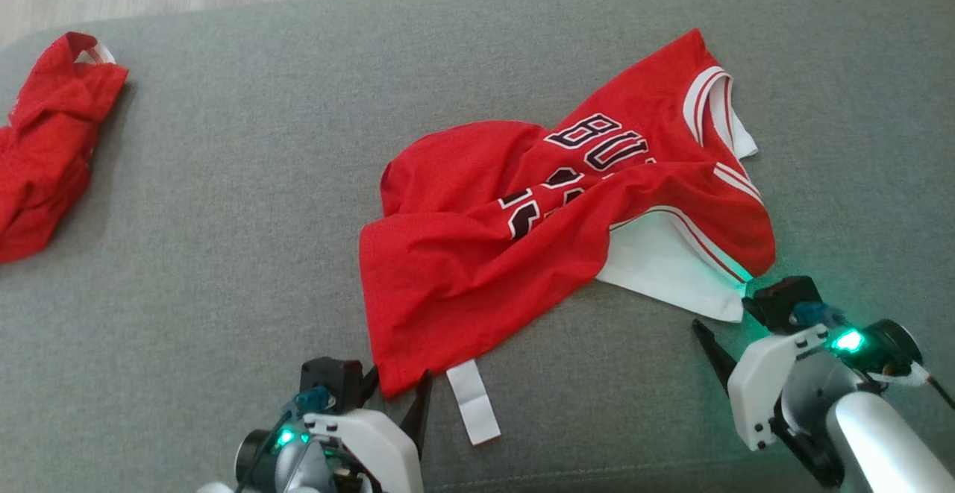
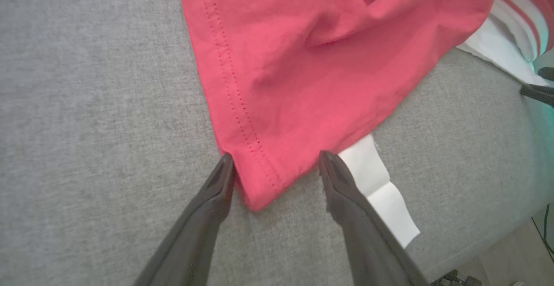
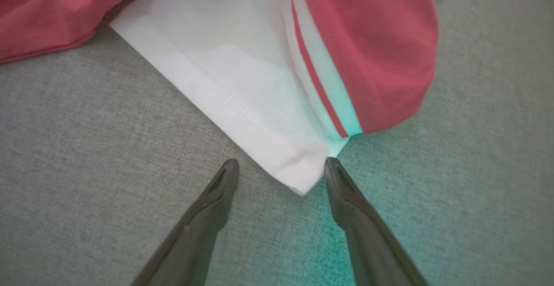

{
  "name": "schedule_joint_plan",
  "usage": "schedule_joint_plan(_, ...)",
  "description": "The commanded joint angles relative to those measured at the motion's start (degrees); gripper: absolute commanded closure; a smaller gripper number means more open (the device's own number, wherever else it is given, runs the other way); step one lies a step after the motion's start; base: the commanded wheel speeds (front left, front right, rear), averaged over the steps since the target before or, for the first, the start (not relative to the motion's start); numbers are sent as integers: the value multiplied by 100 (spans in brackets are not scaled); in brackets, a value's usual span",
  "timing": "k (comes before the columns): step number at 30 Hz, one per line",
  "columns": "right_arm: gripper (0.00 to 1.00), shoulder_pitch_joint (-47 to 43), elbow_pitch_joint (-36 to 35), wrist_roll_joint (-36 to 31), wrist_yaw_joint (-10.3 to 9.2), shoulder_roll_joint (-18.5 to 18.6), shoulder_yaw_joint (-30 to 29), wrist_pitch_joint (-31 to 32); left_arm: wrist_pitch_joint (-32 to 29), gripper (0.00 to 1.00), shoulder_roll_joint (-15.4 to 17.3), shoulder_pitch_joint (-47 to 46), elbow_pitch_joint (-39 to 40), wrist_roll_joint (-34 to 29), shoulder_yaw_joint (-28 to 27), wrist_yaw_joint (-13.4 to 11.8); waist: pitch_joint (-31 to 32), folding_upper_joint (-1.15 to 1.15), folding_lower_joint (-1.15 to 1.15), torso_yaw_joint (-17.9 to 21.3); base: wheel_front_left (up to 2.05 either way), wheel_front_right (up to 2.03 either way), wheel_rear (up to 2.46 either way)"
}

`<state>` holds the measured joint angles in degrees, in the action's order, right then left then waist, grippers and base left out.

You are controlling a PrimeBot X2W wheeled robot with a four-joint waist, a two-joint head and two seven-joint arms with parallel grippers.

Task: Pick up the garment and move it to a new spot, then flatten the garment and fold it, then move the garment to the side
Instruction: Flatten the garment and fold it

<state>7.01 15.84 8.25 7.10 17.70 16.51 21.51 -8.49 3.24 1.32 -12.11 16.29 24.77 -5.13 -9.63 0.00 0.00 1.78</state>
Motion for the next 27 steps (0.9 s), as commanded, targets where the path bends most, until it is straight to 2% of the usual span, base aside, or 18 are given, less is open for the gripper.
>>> schedule_joint_plan(1,0,210,-157,59,39,150,141,47,-14,0,-35,-198,134,30,-146,-48,-24,0,0,-14,0,0,0)
schedule_joint_plan(8,0,349,-106,298,39,377,390,298,-47,0,-35,-262,103,121,-77,-62,-119,0,0,-66,0,0,0)
schedule_joint_plan(20,0,407,-72,560,39,557,506,581,-89,0,-35,-333,36,227,17,-56,-221,0,0,-75,0,0,0)
schedule_joint_plan(23,0,402,-70,656,39,580,572,666,-139,8,-28,-359,-8,238,51,-41,-245,0,0,-69,0,0,0)
schedule_joint_plan(27,0,375,-112,776,39,665,661,777,-272,7,-5,-349,-50,281,97,-18,-264,0,0,-63,0,0,0)
